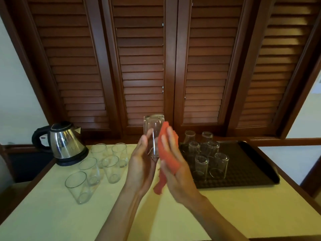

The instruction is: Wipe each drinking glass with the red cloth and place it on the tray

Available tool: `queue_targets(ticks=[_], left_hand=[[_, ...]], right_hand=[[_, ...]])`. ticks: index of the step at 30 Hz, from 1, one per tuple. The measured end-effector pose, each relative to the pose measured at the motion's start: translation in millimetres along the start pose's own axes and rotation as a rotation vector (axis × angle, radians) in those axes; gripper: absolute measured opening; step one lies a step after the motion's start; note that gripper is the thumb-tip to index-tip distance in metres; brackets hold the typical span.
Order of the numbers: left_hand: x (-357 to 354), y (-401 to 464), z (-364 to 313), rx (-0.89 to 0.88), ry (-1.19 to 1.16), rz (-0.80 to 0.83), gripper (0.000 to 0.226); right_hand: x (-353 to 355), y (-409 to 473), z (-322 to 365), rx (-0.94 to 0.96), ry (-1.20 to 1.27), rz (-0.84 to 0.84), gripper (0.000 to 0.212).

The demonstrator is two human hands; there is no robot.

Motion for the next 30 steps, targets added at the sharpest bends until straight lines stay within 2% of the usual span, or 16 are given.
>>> queue_targets(ticks=[2,3,5,7,8,10,13,18,20,22,24,27,28,30], left_hand=[[-5.1,-5.3,9.3,0.002,0.072,0.014,0.053],[-8.7,-7.4,11.7,-0.005,0.092,0.015,0.054],[-9.2,-4.2,8.3,-0.016,0.069,0.003,0.053],[-10.0,1.4,-2.8,-0.027,0.064,-0.017,0.053],[-10.1,3.5,-8.1,-0.046,0.097,-0.015,0.054],[-11.7,2.6,-9.9,-0.086,0.198,-0.007,0.055],[-15.0,-2.5,1.8,-0.084,0.250,0.019,0.049],[-12.6,7.9,-13.2,-0.135,0.212,0.057,0.044],[-10.9,5.2,-9.8,-0.135,0.264,0.050,0.045],[-12.0,0.1,3.2,-0.092,0.280,0.040,0.044],[-13.3,-1.7,8.4,-0.039,0.272,0.006,0.043],[-16.8,5.4,-8.2,-0.082,0.287,0.027,0.050],[-15.6,7.4,-13.3,-0.102,0.288,0.022,0.050],[-9.5,8.1,-9.4,-0.095,0.266,0.020,0.051]], right_hand=[[13.7,21.9,-4.2,-0.175,0.095,-0.095,0.067],[17.1,30.6,-4.6,-0.201,0.084,-0.125,0.067],[10.3,32.7,0.7,-0.126,-0.026,-0.102,0.059],[-1.5,17.1,0.8,0.054,-0.143,-0.053,0.053],[-4.0,9.3,-1.4,0.069,-0.083,-0.039,0.054],[1.3,12.3,-5.7,-0.063,0.148,-0.090,0.059],[17.8,34.8,-9.5,-0.191,0.225,-0.191,0.062],[-3.3,13.9,5.9,0.045,0.090,-0.079,0.058],[2.1,15.3,-5.8,-0.066,0.169,-0.130,0.059],[15.8,29.1,-10.8,-0.169,0.139,-0.195,0.059],[16.9,38.6,2.0,-0.132,0.061,-0.167,0.057],[0.2,16.4,15.1,0.089,-0.078,-0.105,0.061],[-3.5,7.9,10.3,0.100,-0.037,-0.091,0.060],[0.6,9.9,-2.4,-0.045,0.158,-0.107,0.062]])
Point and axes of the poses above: each hand's wrist, its own y-axis towards the middle knuckle, its own x-axis out of the back of the hand, z = x × y, the point moved 6 cm from there along y, towards the middle knuckle, and after that the axes turned 8 degrees about -y, right-handed, at the moved point
